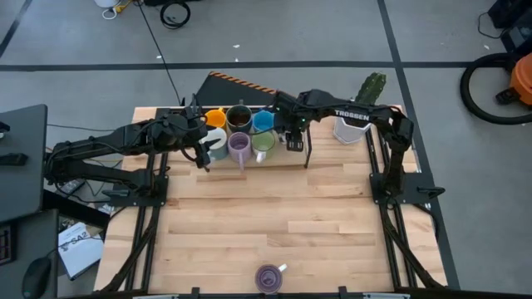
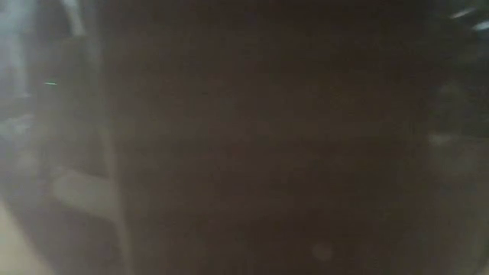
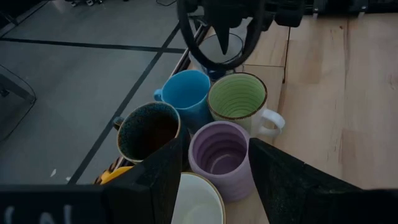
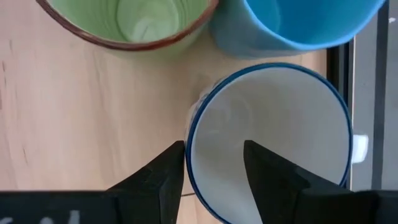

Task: Place coffee mugs
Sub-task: Put the blue patterned mug on the shelf

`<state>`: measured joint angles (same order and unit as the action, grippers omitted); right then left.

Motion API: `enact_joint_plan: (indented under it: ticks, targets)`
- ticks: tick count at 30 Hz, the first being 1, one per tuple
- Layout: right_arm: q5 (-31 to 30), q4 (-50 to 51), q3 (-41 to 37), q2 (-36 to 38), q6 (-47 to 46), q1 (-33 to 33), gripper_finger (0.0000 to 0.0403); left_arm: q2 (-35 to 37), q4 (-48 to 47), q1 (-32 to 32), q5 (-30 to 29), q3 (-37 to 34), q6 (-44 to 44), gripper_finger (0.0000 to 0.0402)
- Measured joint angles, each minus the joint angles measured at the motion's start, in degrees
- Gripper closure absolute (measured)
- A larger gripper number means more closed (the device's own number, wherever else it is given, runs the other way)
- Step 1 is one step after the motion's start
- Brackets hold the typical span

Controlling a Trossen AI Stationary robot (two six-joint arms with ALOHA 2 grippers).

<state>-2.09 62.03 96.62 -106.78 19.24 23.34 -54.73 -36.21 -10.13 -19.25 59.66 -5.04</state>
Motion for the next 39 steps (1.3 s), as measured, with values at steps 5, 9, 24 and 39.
enact_joint_plan:
  ticks: [5,9,24,39]
  targets:
    - [0.09,0.1,0.0,0.0,0.98,0.43,0.0238,-0.01,0.0,-0.02,0.0,0.0,0.0,0.021]
    - [0.11,0.12,0.0,0.0,3.27,0.4,0.0256,0.01,0.0,-0.01,0.0,0.0,-0.02,0.021]
    - [-1.46,-0.28,0.0,0.0,15.78,0.53,0.0304,-0.01,0.0,0.0,0.0,0.0,-0.02,0.021]
    - [-4.48,-0.73,0.0,0.0,21.99,1.26,0.0307,0.01,-0.02,0.0,0.01,0.0,-0.02,0.021]
